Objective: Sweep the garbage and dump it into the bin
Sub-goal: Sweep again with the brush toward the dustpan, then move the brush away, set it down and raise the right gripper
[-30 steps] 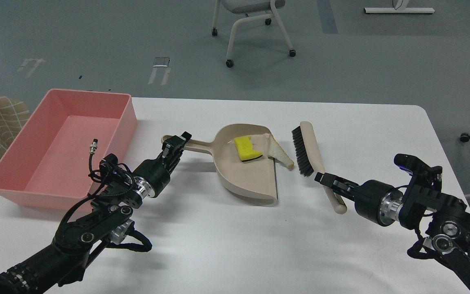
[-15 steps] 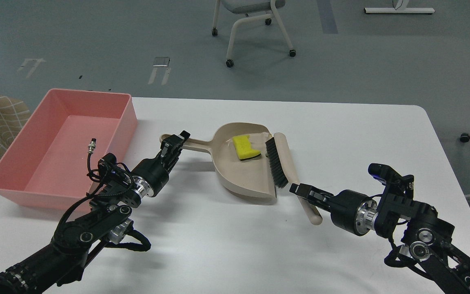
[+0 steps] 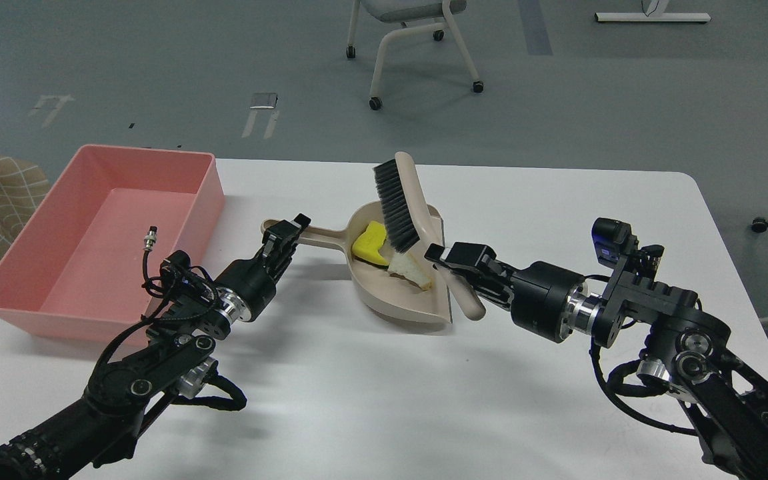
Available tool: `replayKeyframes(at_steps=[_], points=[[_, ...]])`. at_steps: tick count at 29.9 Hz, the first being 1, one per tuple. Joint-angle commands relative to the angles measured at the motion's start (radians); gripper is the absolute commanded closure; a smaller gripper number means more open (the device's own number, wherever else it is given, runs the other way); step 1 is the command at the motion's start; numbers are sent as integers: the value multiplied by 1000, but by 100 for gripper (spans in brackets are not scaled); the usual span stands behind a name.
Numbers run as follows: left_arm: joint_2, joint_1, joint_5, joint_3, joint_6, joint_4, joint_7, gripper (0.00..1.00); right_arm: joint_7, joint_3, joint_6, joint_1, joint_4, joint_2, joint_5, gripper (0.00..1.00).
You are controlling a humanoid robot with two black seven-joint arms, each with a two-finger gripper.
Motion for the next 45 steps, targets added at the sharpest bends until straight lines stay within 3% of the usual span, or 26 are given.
replayKeyframes(at_steps=[1,10,24,45], points=[[3,-1,-9,-1,0,0,-4,100,0,44,0,-10,-1,-20,4,100],[-15,-5,-12,-3,1,-11,-20,100,-15,188,0,-62,-13,-238,-6,100],[-19,-11,-14,-5,3,-11,-21,100,-19,186,0,-241,-44,-676,-52,100],[-17,-11,-15,-5,1,-11,-24,100,-16,153,0,-313,-10,-675,-196,100]])
